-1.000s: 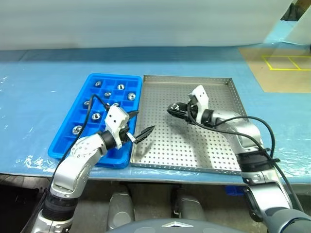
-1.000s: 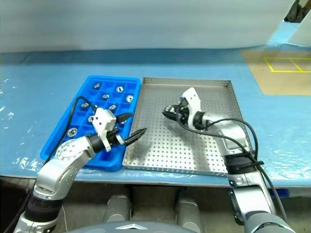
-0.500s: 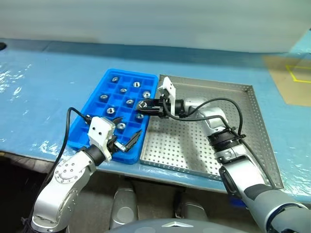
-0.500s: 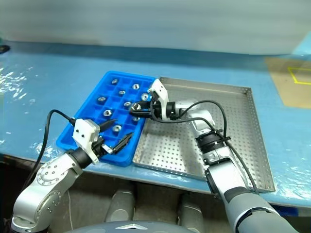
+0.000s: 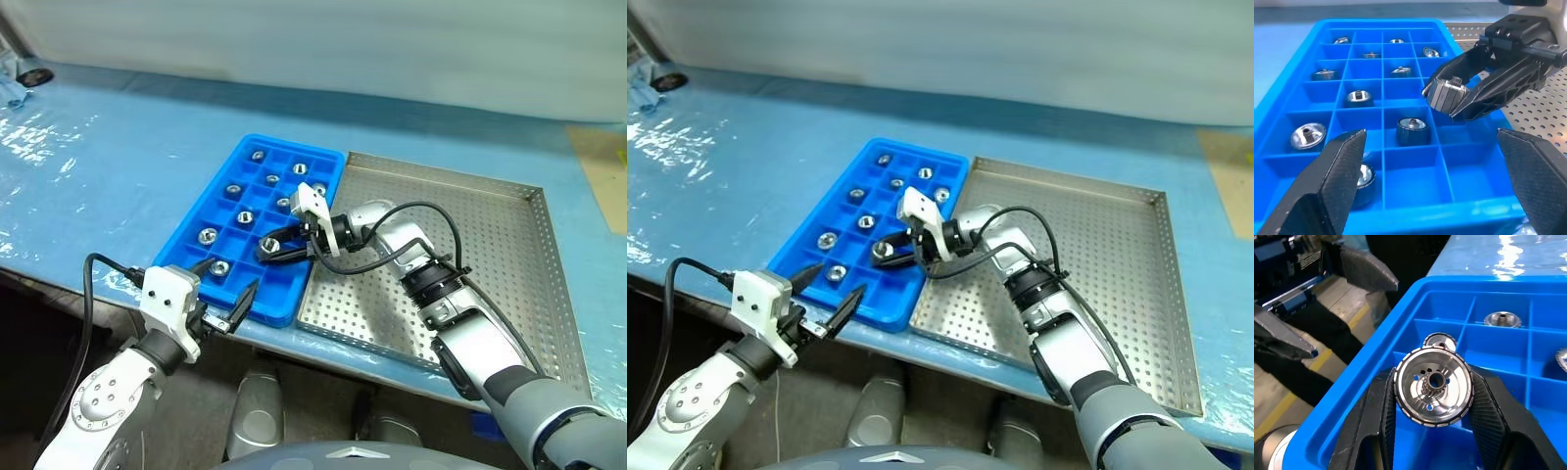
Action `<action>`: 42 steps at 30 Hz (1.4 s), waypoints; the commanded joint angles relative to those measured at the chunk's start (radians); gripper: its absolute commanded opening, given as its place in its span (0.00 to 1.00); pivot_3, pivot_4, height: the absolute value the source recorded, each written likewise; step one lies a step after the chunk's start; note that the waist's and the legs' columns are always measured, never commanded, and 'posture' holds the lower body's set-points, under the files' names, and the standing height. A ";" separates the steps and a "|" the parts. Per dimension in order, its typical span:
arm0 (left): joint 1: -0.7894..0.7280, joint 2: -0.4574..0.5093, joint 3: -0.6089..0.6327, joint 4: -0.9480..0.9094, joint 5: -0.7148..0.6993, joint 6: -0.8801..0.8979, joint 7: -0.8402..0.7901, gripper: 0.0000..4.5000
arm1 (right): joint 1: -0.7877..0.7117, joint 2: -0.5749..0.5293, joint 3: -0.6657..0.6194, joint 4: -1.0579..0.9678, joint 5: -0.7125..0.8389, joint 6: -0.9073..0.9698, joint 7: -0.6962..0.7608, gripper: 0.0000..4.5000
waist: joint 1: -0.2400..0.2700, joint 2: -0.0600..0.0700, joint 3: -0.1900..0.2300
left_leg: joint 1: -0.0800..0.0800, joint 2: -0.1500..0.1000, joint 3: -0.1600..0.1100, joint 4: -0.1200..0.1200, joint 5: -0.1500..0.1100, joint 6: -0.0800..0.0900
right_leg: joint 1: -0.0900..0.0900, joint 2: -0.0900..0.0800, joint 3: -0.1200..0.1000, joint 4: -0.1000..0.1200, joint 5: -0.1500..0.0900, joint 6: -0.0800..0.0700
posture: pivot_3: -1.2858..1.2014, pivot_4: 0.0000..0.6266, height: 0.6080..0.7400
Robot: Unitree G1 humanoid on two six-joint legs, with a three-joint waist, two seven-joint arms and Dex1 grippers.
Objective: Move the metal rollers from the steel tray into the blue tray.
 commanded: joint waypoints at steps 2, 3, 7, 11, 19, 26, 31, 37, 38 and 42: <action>-0.005 0.010 0.030 -0.034 -0.029 -0.028 -0.015 1.00 | -0.013 -0.026 0.024 -0.046 -0.004 -0.001 0.077 0.36 | 0.020 0.000 0.000 | 0.001 0.000 0.000 0.000 0.000 0.000 | 0.000 0.000 0.000 0.000 0.000 0.000 | 0.76 0.24 1.00; -0.012 0.011 0.028 -0.030 -0.032 -0.029 -0.016 1.00 | -0.011 -0.039 0.029 -0.054 -0.007 0.006 0.092 0.36 | 0.026 0.000 0.000 | 0.001 0.000 0.000 0.000 0.000 0.000 | 0.000 0.000 0.000 0.000 0.000 0.000 | 0.76 0.24 1.00; -0.037 0.015 0.017 -0.016 -0.036 -0.026 -0.020 1.00 | -0.005 -0.080 0.043 -0.080 -0.010 0.032 0.140 0.36 | 0.046 0.000 0.000 | 0.002 0.000 0.000 0.000 0.000 -0.001 | 0.001 0.001 0.001 0.000 0.000 0.000 | 0.75 0.24 1.00; -0.070 0.020 0.008 -0.002 -0.039 -0.015 -0.021 1.00 | 0.003 -0.123 0.054 -0.114 -0.012 0.055 0.186 0.36 | 0.051 0.000 0.000 | 0.002 0.001 0.000 0.000 0.001 -0.001 | 0.001 0.002 0.001 0.001 0.002 -0.003 | 0.74 0.24 1.00; -0.097 0.023 0.007 0.009 -0.044 -0.007 -0.020 1.00 | 0.037 -0.169 0.110 -0.174 -0.040 0.055 0.221 0.36 | 0.051 0.000 0.000 | 0.002 0.001 0.000 0.000 0.001 -0.001 | 0.001 0.002 0.002 0.001 0.003 -0.006 | 0.74 0.24 1.00; -0.114 0.027 0.008 0.018 -0.044 -0.004 -0.019 1.00 | 0.058 -0.156 0.119 -0.197 -0.046 0.049 0.205 0.36 | 0.050 0.000 0.000 | 0.004 0.001 0.000 0.000 0.001 -0.001 | 0.002 0.002 0.002 0.002 0.003 -0.005 | 0.74 0.24 1.00; -0.135 0.027 -0.004 0.026 -0.042 0.004 -0.016 1.00 | 0.064 -0.144 0.113 -0.200 -0.044 0.046 0.186 0.36 | 0.049 0.000 -0.001 | 0.005 0.001 0.000 0.001 0.001 -0.001 | 0.002 0.002 0.002 0.002 0.003 -0.005 | 0.74 0.24 1.00; -0.162 0.027 -0.012 0.023 -0.045 0.025 -0.006 1.00 | 0.069 -0.120 0.111 -0.193 -0.051 0.039 0.153 0.36 | 0.049 0.000 -0.001 | 0.004 0.001 0.000 0.001 0.001 -0.002 | 0.002 0.002 0.002 0.003 0.003 -0.006 | 0.73 0.24 1.00; -0.164 0.027 -0.012 0.021 -0.046 0.027 -0.005 1.00 | 0.071 -0.120 0.113 -0.191 -0.054 0.036 0.152 0.36 | 0.049 0.000 -0.001 | 0.004 0.001 0.000 0.002 0.001 -0.002 | 0.002 0.002 0.002 0.003 0.003 -0.006 | 0.73 0.24 1.00; -0.159 0.028 -0.006 0.014 -0.050 0.032 -0.005 1.00 | 0.068 -0.128 0.112 -0.178 -0.061 0.026 0.154 0.36 | 0.049 0.000 -0.001 | 0.004 0.001 0.000 0.002 0.001 -0.002 | 0.002 0.002 0.002 0.005 0.003 -0.006 | 0.73 0.24 1.00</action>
